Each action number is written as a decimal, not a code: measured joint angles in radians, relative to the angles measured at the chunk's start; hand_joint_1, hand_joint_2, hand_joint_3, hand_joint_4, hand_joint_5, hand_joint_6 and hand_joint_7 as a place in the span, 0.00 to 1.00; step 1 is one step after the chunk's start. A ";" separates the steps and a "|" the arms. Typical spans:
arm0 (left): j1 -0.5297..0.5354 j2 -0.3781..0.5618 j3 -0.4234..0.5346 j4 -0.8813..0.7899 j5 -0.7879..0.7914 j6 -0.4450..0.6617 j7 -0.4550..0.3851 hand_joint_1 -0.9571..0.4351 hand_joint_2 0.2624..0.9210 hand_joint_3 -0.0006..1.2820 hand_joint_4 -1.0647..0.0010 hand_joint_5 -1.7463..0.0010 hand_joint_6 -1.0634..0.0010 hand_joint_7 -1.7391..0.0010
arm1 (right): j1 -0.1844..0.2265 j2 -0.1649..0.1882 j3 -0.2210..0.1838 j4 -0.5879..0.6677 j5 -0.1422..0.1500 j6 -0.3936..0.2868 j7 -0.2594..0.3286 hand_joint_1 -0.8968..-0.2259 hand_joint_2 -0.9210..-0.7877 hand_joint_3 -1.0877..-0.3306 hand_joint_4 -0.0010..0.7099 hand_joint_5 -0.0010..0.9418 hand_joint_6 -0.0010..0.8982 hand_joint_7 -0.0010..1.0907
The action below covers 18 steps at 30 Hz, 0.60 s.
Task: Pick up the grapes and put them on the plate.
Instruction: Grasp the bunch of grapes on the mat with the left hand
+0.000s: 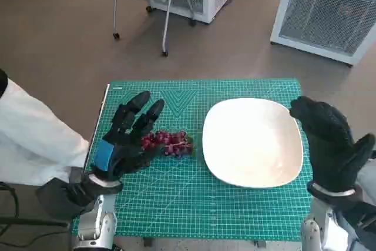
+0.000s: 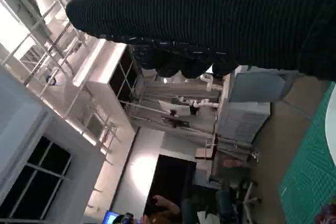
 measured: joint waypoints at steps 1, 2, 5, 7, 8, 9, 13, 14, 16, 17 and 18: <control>0.000 0.000 0.000 0.000 0.000 0.000 0.000 0.61 1.00 0.19 0.73 0.99 0.93 0.68 | 0.000 0.000 0.000 0.000 0.000 0.000 0.000 0.71 0.00 0.73 0.73 0.34 0.26 0.74; 0.000 0.000 0.000 0.000 0.000 0.000 0.000 0.61 1.00 0.19 0.73 0.99 0.93 0.68 | 0.000 0.000 0.000 0.001 0.000 -0.001 0.000 0.71 0.00 0.73 0.73 0.34 0.26 0.74; 0.000 0.000 0.000 0.000 0.000 0.000 0.000 0.61 1.00 0.19 0.73 1.00 0.93 0.68 | 0.000 0.000 0.000 0.002 -0.001 -0.005 0.000 0.72 0.00 0.71 0.73 0.34 0.26 0.75; 0.000 0.001 0.000 0.000 0.000 0.000 -0.001 0.61 1.00 0.19 0.73 1.00 0.93 0.68 | 0.000 0.000 0.001 0.003 -0.002 -0.007 0.000 0.73 0.00 0.71 0.73 0.34 0.25 0.75; 0.000 0.001 0.000 0.000 0.000 0.000 -0.001 0.61 1.00 0.19 0.73 1.00 0.93 0.68 | 0.000 0.000 0.001 0.003 -0.002 -0.008 0.000 0.73 0.00 0.71 0.73 0.34 0.25 0.75; 0.000 0.001 0.000 0.000 0.000 0.001 -0.001 0.61 1.00 0.19 0.73 1.00 0.93 0.68 | 0.000 0.000 0.001 0.003 -0.002 -0.009 0.000 0.73 0.00 0.70 0.73 0.34 0.25 0.75; 0.000 0.001 0.000 0.000 -0.001 0.003 -0.001 0.61 1.00 0.20 0.73 1.00 0.93 0.68 | 0.000 -0.001 0.001 0.003 -0.003 -0.010 0.000 0.74 0.00 0.70 0.72 0.34 0.25 0.75; 0.000 0.001 0.001 0.000 -0.001 0.004 -0.001 0.61 1.00 0.20 0.73 1.00 0.93 0.68 | 0.000 -0.001 0.001 0.003 -0.003 -0.010 0.000 0.74 0.00 0.70 0.72 0.34 0.25 0.75; 0.000 0.001 0.001 0.000 -0.001 0.006 -0.001 0.61 1.00 0.20 0.73 1.00 0.93 0.68 | 0.000 -0.002 0.002 0.003 -0.003 -0.010 0.000 0.74 0.00 0.70 0.72 0.34 0.25 0.75; 0.000 0.001 0.001 0.000 -0.001 0.007 -0.001 0.61 1.00 0.20 0.73 1.00 0.93 0.68 | 0.000 -0.002 0.002 0.003 -0.004 -0.010 0.000 0.74 0.00 0.70 0.72 0.34 0.25 0.75; 0.000 0.001 0.001 0.000 -0.001 0.007 -0.001 0.61 1.00 0.20 0.73 1.00 0.93 0.68 | 0.000 -0.002 0.002 0.003 -0.004 -0.010 0.000 0.74 0.00 0.70 0.72 0.34 0.25 0.75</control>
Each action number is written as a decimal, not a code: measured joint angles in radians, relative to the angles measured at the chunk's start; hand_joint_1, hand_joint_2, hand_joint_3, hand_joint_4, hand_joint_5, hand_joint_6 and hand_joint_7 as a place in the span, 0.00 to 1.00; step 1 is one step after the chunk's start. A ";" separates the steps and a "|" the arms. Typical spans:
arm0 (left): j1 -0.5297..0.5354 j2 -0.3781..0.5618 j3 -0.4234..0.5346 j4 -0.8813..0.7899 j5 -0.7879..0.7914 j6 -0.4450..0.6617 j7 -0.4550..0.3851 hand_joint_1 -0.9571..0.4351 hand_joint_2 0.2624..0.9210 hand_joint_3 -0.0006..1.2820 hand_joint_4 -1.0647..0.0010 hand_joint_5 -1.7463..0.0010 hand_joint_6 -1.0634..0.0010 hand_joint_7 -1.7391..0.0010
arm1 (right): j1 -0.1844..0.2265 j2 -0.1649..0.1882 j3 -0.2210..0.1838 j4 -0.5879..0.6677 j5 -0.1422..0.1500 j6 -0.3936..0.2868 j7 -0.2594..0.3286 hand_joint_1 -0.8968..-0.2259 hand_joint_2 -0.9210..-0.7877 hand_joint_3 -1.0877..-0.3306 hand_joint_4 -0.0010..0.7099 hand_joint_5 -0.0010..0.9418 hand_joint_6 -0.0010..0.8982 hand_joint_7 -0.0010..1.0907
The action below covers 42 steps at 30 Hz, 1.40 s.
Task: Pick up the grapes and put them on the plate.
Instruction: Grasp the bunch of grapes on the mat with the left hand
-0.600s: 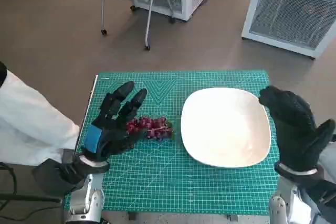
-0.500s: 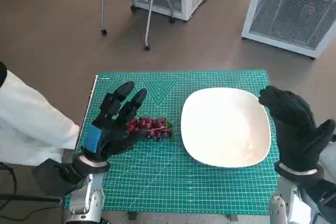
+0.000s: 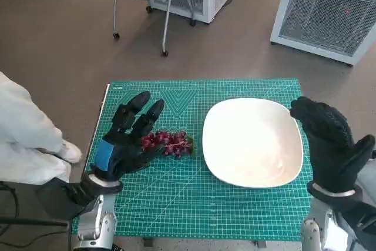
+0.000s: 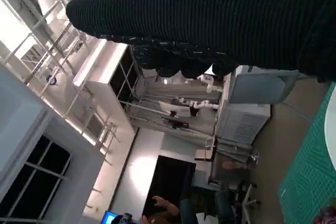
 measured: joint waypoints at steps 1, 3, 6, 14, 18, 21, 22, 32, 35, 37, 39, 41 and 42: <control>0.000 0.000 0.000 0.000 0.000 0.000 0.000 0.61 1.00 0.20 0.73 1.00 0.93 0.68 | 0.000 0.000 0.000 0.000 0.000 0.000 0.000 0.74 0.00 0.70 0.72 0.34 0.25 0.75; 0.001 0.000 0.000 0.000 0.000 0.000 0.001 0.61 1.00 0.20 0.73 1.00 0.93 0.68 | 0.001 0.000 0.000 0.000 0.000 0.001 0.000 0.74 0.00 0.69 0.72 0.34 0.25 0.76; 0.002 0.000 0.000 -0.001 0.000 0.000 0.002 0.61 1.00 0.20 0.73 1.00 0.93 0.68 | 0.002 -0.001 0.001 -0.001 0.000 0.003 0.000 0.74 0.00 0.69 0.72 0.34 0.25 0.76; 0.003 0.000 0.000 -0.001 0.000 0.000 0.002 0.61 1.00 0.20 0.73 1.00 0.93 0.68 | 0.011 -0.002 0.003 -0.011 0.000 0.006 0.000 0.74 0.00 0.69 0.72 0.34 0.25 0.76; 0.004 0.000 0.000 -0.001 0.000 0.000 0.002 0.61 1.00 0.20 0.73 1.00 0.93 0.68 | 0.015 -0.002 0.003 -0.012 0.001 0.009 0.000 0.73 0.00 0.69 0.72 0.34 0.25 0.76; 0.004 0.000 0.000 -0.001 0.001 0.000 0.002 0.61 1.00 0.20 0.73 1.00 0.93 0.68 | 0.015 -0.002 0.003 -0.012 0.001 0.010 0.000 0.73 0.00 0.69 0.72 0.34 0.24 0.76; 0.004 0.000 0.000 -0.001 0.001 0.000 0.002 0.61 1.00 0.19 0.73 1.00 0.93 0.68 | 0.015 -0.003 0.003 -0.012 0.002 0.010 0.000 0.73 0.00 0.69 0.72 0.34 0.24 0.76; 0.004 0.000 0.000 -0.001 0.001 0.000 0.001 0.61 1.00 0.19 0.73 1.00 0.93 0.68 | 0.015 -0.006 0.003 -0.012 0.003 0.014 0.002 0.73 0.00 0.70 0.72 0.34 0.24 0.76; 0.004 0.000 0.000 -0.001 0.001 0.000 0.001 0.61 1.00 0.19 0.73 1.00 0.92 0.68 | 0.015 -0.006 0.003 -0.012 0.003 0.015 0.002 0.73 0.00 0.70 0.72 0.34 0.24 0.75; 0.004 0.000 0.000 -0.001 0.001 0.000 0.001 0.61 1.00 0.19 0.73 1.00 0.92 0.68 | 0.015 -0.006 0.003 -0.012 0.003 0.015 0.002 0.73 0.00 0.70 0.72 0.35 0.24 0.75; 0.004 0.000 -0.001 -0.001 0.001 0.000 0.001 0.61 1.00 0.19 0.73 1.00 0.92 0.68 | 0.015 -0.006 0.003 -0.012 0.003 0.014 0.002 0.73 0.00 0.69 0.72 0.35 0.24 0.75; 0.004 0.000 -0.001 -0.001 0.002 0.000 0.001 0.61 1.00 0.19 0.73 1.00 0.92 0.68 | 0.015 -0.007 0.003 -0.012 0.003 0.014 0.003 0.73 0.00 0.69 0.72 0.35 0.24 0.75; 0.004 0.000 -0.001 -0.001 0.002 0.000 0.001 0.61 1.00 0.19 0.73 1.00 0.92 0.68 | 0.015 -0.007 0.003 -0.011 0.003 0.014 0.004 0.73 0.00 0.69 0.72 0.35 0.24 0.75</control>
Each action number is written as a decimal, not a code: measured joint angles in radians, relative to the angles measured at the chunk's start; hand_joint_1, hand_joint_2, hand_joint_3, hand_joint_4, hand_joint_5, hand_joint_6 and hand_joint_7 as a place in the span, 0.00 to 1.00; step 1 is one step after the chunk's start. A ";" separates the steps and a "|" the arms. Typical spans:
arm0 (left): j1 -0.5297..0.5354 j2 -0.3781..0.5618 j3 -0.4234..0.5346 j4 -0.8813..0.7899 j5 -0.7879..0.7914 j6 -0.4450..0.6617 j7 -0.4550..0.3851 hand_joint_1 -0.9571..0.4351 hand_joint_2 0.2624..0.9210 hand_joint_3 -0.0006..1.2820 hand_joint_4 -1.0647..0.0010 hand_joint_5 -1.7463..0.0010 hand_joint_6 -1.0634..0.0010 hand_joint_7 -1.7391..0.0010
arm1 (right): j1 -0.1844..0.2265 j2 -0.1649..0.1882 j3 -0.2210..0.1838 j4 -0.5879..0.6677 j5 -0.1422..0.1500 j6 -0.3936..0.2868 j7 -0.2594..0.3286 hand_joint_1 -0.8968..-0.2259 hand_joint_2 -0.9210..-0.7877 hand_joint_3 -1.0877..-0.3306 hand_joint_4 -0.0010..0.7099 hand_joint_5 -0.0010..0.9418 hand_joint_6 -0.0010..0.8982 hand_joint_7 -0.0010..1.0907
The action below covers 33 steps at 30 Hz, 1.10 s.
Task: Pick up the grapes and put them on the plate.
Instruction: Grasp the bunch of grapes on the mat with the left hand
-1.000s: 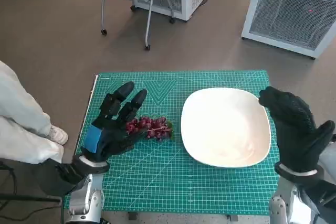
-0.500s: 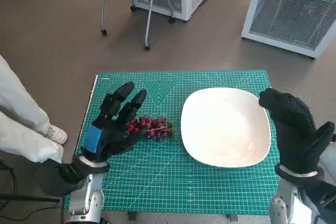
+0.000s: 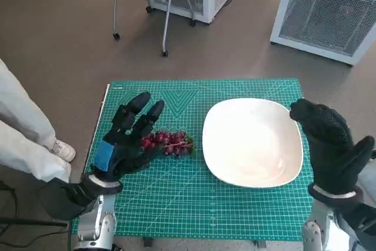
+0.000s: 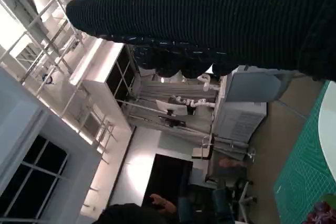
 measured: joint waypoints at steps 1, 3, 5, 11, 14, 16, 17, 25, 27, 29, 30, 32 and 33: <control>0.000 0.000 0.000 0.000 0.000 0.000 0.000 0.61 1.00 0.19 0.73 1.00 0.92 0.68 | 0.000 0.000 0.000 0.000 0.000 0.000 0.001 0.73 0.00 0.69 0.72 0.35 0.24 0.75; 0.000 0.000 0.000 0.000 0.000 0.000 0.000 0.61 1.00 0.19 0.73 1.00 0.92 0.68 | 0.000 0.000 0.000 0.001 0.000 0.000 0.003 0.73 0.00 0.69 0.72 0.35 0.24 0.75; 0.000 0.000 0.000 0.000 0.000 0.000 0.000 0.61 1.00 0.19 0.73 1.00 0.92 0.68 | 0.000 -0.001 0.000 0.002 0.000 0.000 0.006 0.73 0.00 0.68 0.71 0.34 0.24 0.75; 0.002 0.004 -0.003 -0.001 0.035 -0.012 0.011 0.62 1.00 0.17 0.73 1.00 0.92 0.69 | 0.000 -0.001 0.000 0.003 0.000 0.000 0.010 0.73 0.00 0.68 0.71 0.34 0.24 0.75; 0.008 0.020 -0.009 -0.005 0.130 -0.051 0.053 0.62 0.97 0.10 0.78 1.00 0.91 0.75 | -0.001 -0.001 0.000 0.003 0.000 0.000 0.012 0.73 0.00 0.68 0.71 0.34 0.24 0.75; 0.013 0.037 -0.013 -0.011 0.210 -0.071 0.091 0.60 0.92 0.05 0.84 1.00 0.90 0.82 | -0.001 -0.002 -0.001 0.002 0.000 -0.001 0.013 0.73 0.00 0.68 0.71 0.34 0.24 0.75; 0.016 0.047 -0.014 -0.018 0.252 -0.074 0.109 0.60 0.89 0.04 0.87 1.00 0.89 0.84 | -0.001 -0.002 -0.001 0.002 0.000 -0.002 0.013 0.73 0.00 0.68 0.71 0.35 0.24 0.75; 0.043 0.120 -0.026 -0.142 0.593 0.006 0.217 0.53 0.65 0.00 0.99 1.00 0.86 0.96 | -0.002 -0.002 -0.002 0.002 0.000 -0.004 0.013 0.73 0.00 0.68 0.71 0.35 0.24 0.75; 0.049 0.136 -0.035 -0.182 0.677 0.043 0.227 0.51 0.62 0.00 1.00 1.00 0.85 0.97 | -0.002 -0.002 -0.002 0.002 0.000 -0.004 0.013 0.73 0.00 0.67 0.71 0.35 0.24 0.75; 0.055 0.151 -0.047 -0.223 0.760 0.083 0.233 0.48 0.62 0.00 1.00 1.00 0.84 0.97 | -0.002 -0.002 -0.002 0.002 0.000 -0.004 0.013 0.73 0.00 0.67 0.71 0.35 0.24 0.75; 0.059 0.157 -0.055 -0.245 0.804 0.105 0.235 0.47 0.62 0.00 1.00 1.00 0.83 0.97 | -0.002 -0.002 -0.002 0.002 0.001 -0.004 0.013 0.73 0.00 0.67 0.71 0.35 0.24 0.75; 0.066 0.168 -0.074 -0.286 0.891 0.152 0.236 0.45 0.62 0.00 1.00 1.00 0.83 0.98 | -0.002 -0.002 -0.002 0.002 0.001 -0.003 0.013 0.73 0.00 0.67 0.71 0.35 0.24 0.75; 0.069 0.172 -0.085 -0.307 0.936 0.177 0.237 0.45 0.62 0.00 1.00 1.00 0.82 0.98 | -0.002 -0.002 -0.002 0.002 0.001 -0.003 0.013 0.73 0.00 0.67 0.71 0.35 0.24 0.75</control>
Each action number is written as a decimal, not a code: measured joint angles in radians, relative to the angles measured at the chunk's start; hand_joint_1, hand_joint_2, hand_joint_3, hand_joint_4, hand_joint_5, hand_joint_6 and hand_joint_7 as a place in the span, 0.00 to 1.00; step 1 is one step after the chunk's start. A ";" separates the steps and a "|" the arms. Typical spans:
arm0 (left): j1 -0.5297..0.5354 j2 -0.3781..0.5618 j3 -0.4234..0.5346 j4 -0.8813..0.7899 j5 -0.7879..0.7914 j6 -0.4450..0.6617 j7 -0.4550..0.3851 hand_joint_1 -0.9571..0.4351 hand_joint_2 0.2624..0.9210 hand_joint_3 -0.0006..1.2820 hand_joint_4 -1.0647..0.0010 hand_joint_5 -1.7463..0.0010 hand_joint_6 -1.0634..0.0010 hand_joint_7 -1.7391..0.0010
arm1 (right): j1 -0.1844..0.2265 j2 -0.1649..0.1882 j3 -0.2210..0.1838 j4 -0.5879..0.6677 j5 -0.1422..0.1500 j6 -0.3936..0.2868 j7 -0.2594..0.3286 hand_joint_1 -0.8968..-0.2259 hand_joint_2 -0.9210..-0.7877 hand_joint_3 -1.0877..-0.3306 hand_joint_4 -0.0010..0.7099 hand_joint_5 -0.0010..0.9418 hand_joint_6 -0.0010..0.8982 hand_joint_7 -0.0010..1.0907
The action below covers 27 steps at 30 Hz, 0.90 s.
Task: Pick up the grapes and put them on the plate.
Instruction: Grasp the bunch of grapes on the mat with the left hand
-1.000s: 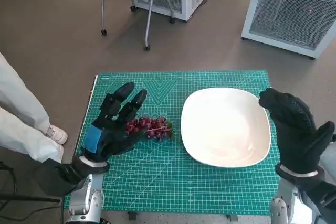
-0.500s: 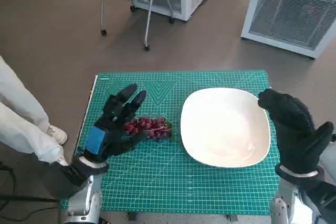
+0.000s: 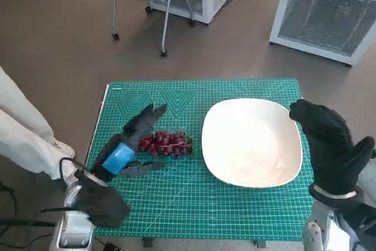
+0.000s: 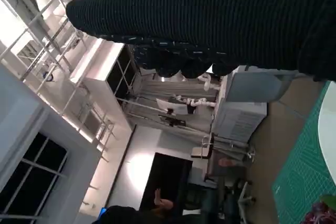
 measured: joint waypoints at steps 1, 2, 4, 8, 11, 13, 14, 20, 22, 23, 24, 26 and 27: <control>0.003 0.003 -0.013 -0.019 0.043 0.027 0.000 0.44 0.63 0.00 1.00 1.00 0.82 0.98 | 0.000 0.000 0.000 0.000 0.000 0.000 0.000 0.73 0.00 0.67 0.71 0.35 0.24 0.75; 0.005 0.006 -0.027 -0.037 0.088 0.056 0.000 0.43 0.63 0.01 0.99 1.00 0.82 0.98 | 0.000 0.000 0.000 0.000 0.000 0.000 0.000 0.73 0.00 0.67 0.71 0.35 0.24 0.75; 0.007 0.012 -0.061 -0.070 0.176 0.120 -0.001 0.41 0.64 0.01 0.99 1.00 0.81 0.98 | 0.000 0.000 0.000 0.000 0.000 0.001 0.000 0.73 0.00 0.67 0.71 0.35 0.24 0.75; 0.003 0.016 -0.138 -0.106 0.306 0.248 -0.012 0.40 0.66 0.01 0.98 1.00 0.81 0.99 | 0.000 0.000 0.000 0.000 0.000 0.011 0.000 0.73 0.00 0.67 0.71 0.35 0.24 0.75; -0.006 0.016 -0.176 -0.101 0.328 0.304 -0.019 0.39 0.67 0.01 0.98 1.00 0.81 0.99 | 0.000 0.000 -0.001 0.000 0.000 0.016 0.000 0.74 0.00 0.67 0.71 0.35 0.24 0.75; -0.020 0.016 -0.197 -0.087 0.331 0.331 -0.022 0.39 0.67 0.01 0.98 1.00 0.81 0.99 | 0.001 0.000 -0.002 0.000 0.001 0.019 0.000 0.74 0.00 0.67 0.71 0.35 0.24 0.75; -0.030 0.016 -0.206 -0.076 0.332 0.342 -0.023 0.39 0.67 0.01 0.98 1.00 0.81 1.00 | 0.001 0.000 -0.002 0.000 0.002 0.020 0.000 0.74 0.00 0.67 0.71 0.35 0.24 0.75; -0.101 0.018 -0.248 0.012 0.324 0.390 -0.022 0.40 0.68 0.00 0.99 1.00 0.82 1.00 | 0.001 0.000 -0.003 0.000 0.005 0.028 0.000 0.74 0.00 0.67 0.71 0.35 0.25 0.75; -0.127 0.019 -0.263 0.048 0.320 0.404 -0.021 0.40 0.68 0.00 0.99 1.00 0.82 1.00 | 0.001 0.000 -0.004 -0.001 0.005 0.029 0.000 0.74 0.00 0.67 0.71 0.35 0.25 0.75; -0.142 0.018 -0.271 0.069 0.318 0.411 -0.020 0.40 0.69 0.00 0.99 1.00 0.82 1.00 | 0.001 0.000 -0.004 -0.001 0.005 0.029 0.000 0.74 0.00 0.67 0.71 0.35 0.25 0.75; -0.156 0.018 -0.280 0.090 0.317 0.418 -0.019 0.41 0.69 0.00 0.99 1.00 0.81 1.00 | 0.001 0.000 -0.004 -0.001 0.005 0.030 0.000 0.74 0.00 0.67 0.71 0.35 0.25 0.75; -0.185 0.017 -0.298 0.135 0.315 0.433 -0.018 0.41 0.69 0.00 0.99 1.00 0.81 1.00 | 0.001 0.000 -0.005 -0.001 0.005 0.030 0.000 0.74 0.00 0.67 0.71 0.35 0.25 0.75; -0.199 0.016 -0.307 0.158 0.314 0.440 -0.017 0.41 0.69 0.00 0.99 1.00 0.82 1.00 | 0.002 0.000 -0.005 -0.002 0.005 0.030 0.000 0.74 0.00 0.67 0.71 0.35 0.25 0.75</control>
